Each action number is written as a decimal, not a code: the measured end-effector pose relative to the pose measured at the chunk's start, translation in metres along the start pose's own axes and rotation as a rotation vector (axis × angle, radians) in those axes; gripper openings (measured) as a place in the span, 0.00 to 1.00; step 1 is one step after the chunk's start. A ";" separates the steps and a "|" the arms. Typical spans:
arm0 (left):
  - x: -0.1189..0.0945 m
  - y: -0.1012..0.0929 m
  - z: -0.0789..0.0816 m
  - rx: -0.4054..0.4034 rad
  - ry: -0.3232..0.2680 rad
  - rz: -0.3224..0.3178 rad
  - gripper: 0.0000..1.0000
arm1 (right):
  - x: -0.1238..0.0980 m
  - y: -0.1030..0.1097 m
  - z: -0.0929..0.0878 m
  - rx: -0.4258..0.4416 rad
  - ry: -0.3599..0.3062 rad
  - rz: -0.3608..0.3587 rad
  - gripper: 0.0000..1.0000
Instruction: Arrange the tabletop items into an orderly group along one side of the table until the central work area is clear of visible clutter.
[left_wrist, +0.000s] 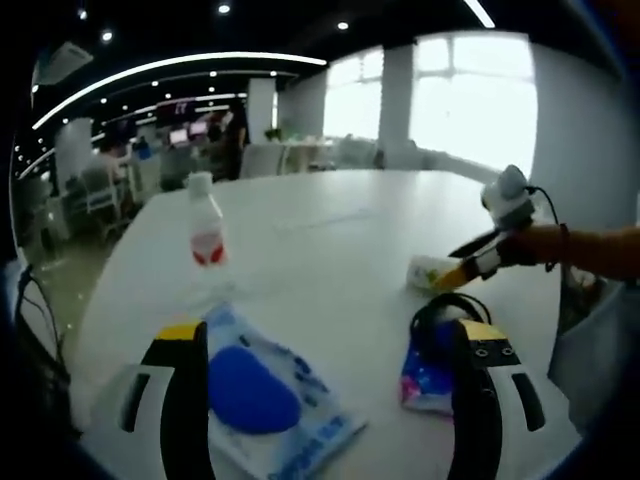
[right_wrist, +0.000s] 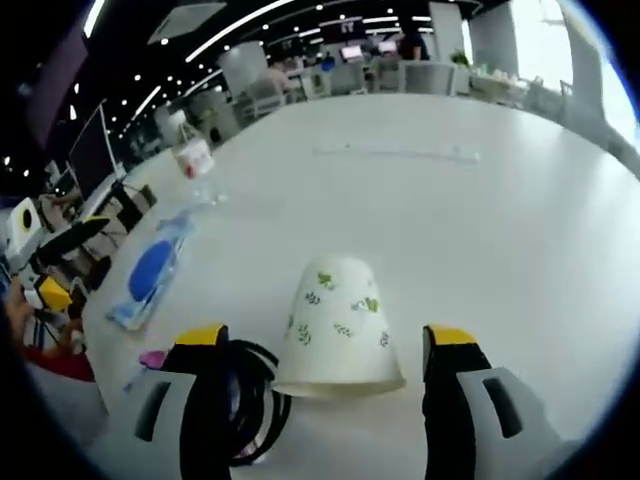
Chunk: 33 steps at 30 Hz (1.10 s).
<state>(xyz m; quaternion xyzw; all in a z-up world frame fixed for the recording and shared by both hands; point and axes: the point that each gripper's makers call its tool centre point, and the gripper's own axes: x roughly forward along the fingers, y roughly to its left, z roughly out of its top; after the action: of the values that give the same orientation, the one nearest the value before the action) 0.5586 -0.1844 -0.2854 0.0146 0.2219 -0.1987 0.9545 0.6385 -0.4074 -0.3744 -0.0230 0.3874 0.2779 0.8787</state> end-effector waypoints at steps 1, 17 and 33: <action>0.000 0.000 -0.001 0.005 0.004 0.001 0.99 | 0.000 0.000 -0.001 -0.002 0.005 -0.002 0.77; 0.009 -0.019 -0.010 0.131 0.048 -0.030 0.99 | 0.000 -0.010 -0.012 0.006 0.030 -0.013 0.57; 0.007 -0.020 0.004 0.076 -0.027 -0.040 0.98 | -0.017 -0.003 0.016 0.027 -0.073 0.022 0.55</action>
<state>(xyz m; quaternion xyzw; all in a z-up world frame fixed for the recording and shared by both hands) 0.5579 -0.2061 -0.2836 0.0440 0.2014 -0.2261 0.9521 0.6418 -0.4142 -0.3516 0.0035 0.3591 0.2831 0.8893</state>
